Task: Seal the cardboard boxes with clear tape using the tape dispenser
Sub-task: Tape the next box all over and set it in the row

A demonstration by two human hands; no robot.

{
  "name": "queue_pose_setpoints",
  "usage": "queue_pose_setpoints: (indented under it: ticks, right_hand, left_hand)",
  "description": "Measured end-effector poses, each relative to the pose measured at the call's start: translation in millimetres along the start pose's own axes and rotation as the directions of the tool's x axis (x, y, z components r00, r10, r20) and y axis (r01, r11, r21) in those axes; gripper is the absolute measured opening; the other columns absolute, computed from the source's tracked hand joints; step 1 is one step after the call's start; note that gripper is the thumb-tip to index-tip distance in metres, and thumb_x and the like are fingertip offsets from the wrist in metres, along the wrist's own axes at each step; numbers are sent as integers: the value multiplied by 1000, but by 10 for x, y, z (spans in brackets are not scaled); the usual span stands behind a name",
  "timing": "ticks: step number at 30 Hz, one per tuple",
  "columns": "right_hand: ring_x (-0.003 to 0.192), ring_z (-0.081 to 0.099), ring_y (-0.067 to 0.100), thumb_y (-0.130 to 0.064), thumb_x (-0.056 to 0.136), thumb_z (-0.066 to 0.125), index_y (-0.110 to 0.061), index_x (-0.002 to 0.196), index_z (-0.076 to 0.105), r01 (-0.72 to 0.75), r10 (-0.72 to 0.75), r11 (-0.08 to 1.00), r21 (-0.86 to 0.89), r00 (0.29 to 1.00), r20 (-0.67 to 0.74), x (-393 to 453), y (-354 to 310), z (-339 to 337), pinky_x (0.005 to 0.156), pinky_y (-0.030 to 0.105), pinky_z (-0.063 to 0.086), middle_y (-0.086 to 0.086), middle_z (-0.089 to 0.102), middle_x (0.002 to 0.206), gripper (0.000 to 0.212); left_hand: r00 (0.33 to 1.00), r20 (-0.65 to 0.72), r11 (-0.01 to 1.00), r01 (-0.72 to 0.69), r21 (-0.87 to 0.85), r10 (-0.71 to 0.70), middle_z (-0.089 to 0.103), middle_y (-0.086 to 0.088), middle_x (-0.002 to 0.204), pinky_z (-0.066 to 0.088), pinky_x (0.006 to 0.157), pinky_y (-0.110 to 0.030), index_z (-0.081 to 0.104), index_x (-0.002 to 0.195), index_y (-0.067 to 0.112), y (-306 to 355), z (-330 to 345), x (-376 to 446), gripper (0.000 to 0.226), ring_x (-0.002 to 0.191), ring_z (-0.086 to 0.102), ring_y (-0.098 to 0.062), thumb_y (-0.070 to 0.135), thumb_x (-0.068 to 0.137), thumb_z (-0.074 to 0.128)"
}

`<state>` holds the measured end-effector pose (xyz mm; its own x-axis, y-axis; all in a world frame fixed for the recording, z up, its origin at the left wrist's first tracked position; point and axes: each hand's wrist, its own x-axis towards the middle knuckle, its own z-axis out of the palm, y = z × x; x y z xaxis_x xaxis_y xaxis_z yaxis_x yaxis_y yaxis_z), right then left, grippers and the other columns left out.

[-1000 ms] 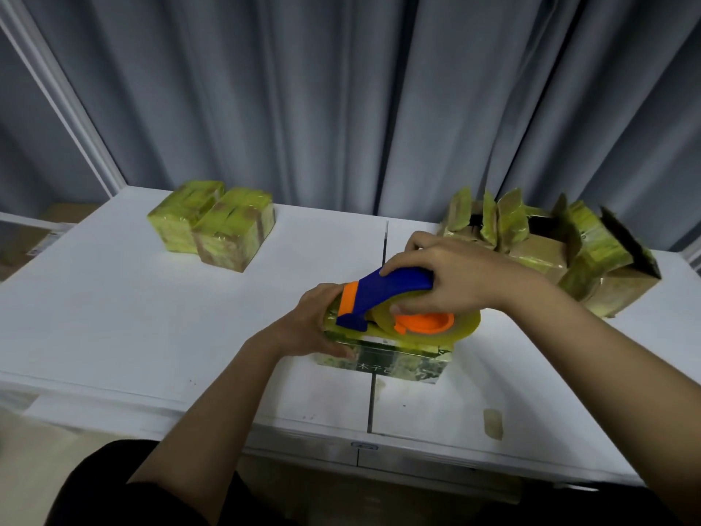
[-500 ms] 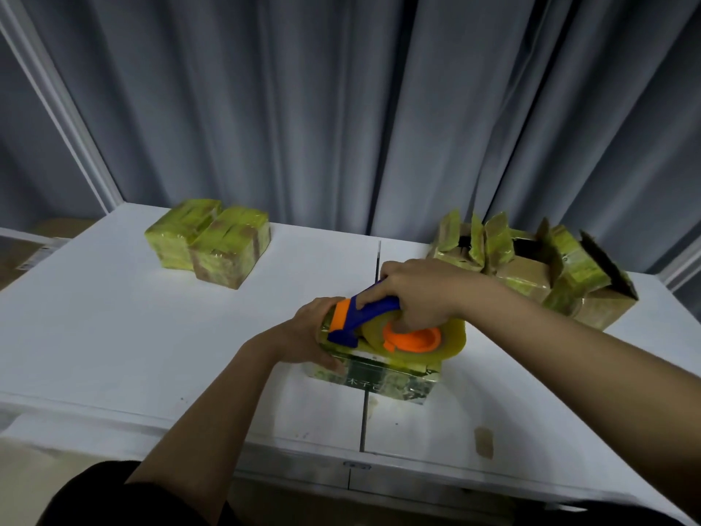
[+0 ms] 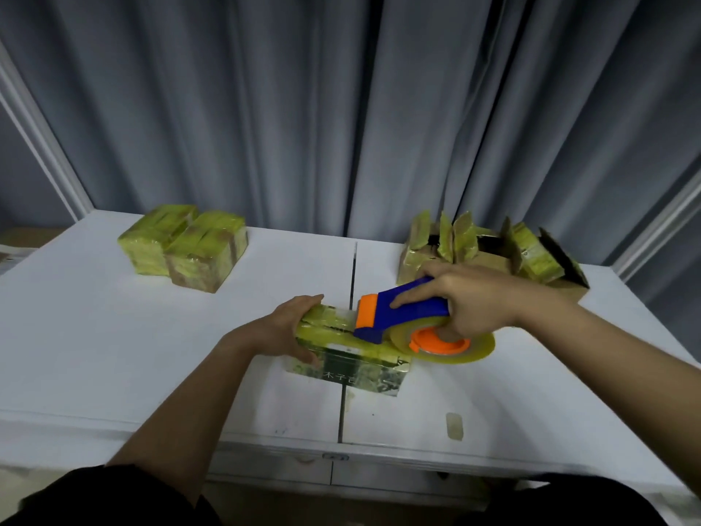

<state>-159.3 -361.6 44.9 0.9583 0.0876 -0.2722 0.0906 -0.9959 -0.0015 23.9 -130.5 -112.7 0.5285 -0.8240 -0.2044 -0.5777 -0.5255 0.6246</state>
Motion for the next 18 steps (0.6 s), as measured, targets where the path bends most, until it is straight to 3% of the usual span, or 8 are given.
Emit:
queue_pose_setpoints:
  ticks: [3,8,14,18]
  right_hand:
    - [90,40,11,-28,80,70,-53,136,39,-17,18,999,32,999,-36,-2,71,124,65,20,33,-10,39,114,69]
    - [88,40,9,-26,80,69,-56,136,37,-39,42,998,54,998,-51,-3,179,156,64,19,35,-11,38,118,72]
    - [97,46,15,-27,76,70,-60,134,35,-86,89,991,100,996,-26,-114,295,289,80,35,48,-10,41,115,75]
    - [93,41,8,-26,78,70,-57,136,36,-110,116,990,91,991,-63,-246,380,359,74,25,42,-15,35,113,74]
  left_hand:
    - [999,24,997,34,67,-35,18,4,152,26,114,-39,8,151,28,36,-22,14,112,137,20,-20,30,69,84]
    - [998,26,998,59,-9,-59,19,5,152,31,113,-38,10,150,30,-1,-17,-11,112,137,23,-17,26,68,85]
    - [999,23,997,30,-64,-29,23,10,147,33,112,-40,19,147,34,-47,-9,-6,106,133,27,-15,24,65,87]
    - [999,39,993,40,-109,-35,24,10,146,33,111,-43,20,145,38,-51,-23,-7,106,133,27,-18,26,63,87]
